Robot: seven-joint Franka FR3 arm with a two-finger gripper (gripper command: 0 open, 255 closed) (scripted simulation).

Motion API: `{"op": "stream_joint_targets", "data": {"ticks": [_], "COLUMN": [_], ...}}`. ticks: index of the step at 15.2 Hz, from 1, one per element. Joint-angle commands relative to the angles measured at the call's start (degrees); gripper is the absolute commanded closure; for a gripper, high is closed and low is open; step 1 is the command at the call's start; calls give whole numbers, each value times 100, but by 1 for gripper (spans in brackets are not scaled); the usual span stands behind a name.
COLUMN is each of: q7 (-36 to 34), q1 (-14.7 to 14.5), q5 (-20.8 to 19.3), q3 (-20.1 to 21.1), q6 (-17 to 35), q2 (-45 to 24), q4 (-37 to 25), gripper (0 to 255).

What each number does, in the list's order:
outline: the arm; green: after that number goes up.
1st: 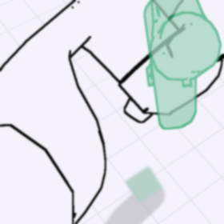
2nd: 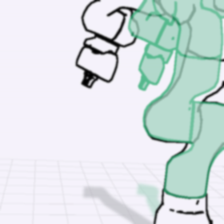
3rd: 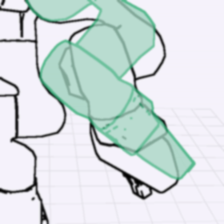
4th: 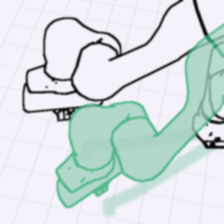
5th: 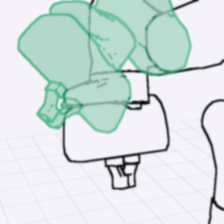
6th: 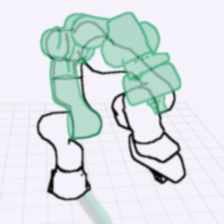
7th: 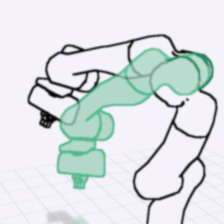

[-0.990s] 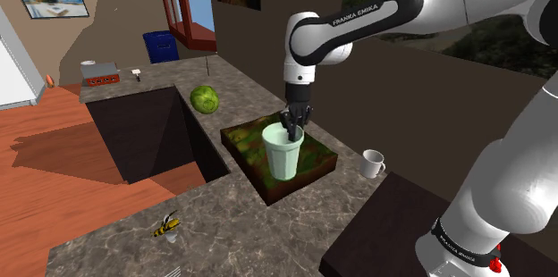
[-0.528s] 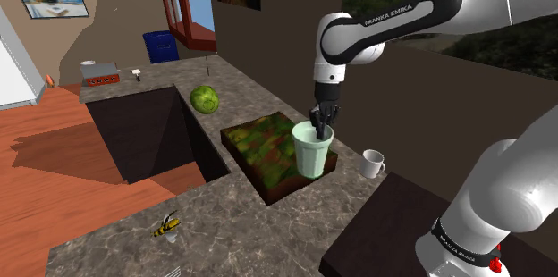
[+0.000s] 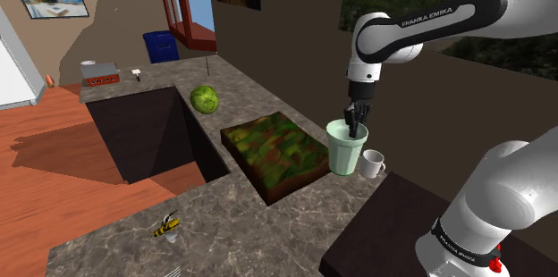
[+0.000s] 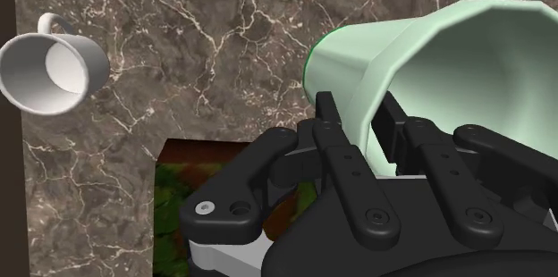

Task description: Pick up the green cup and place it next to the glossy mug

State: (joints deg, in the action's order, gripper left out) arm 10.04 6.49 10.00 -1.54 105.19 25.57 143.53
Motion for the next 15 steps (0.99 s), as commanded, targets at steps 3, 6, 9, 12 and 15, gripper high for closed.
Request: {"op": "stream_joint_targets", "data": {"ticks": [3,6,9,12,15], "q7": [360,400,443,488,536], "q1": [224,220,214,206,195], "q5": [-247,-233,-216,-194,-168], "q3": [-276,-280,-284,-289,-295], "q6": [-41,217,480,749,1023], "q2": [301,204,90,-39,-186], "q4": [318,482,635,777,908], "gripper": [255,255,255,255,255]}}
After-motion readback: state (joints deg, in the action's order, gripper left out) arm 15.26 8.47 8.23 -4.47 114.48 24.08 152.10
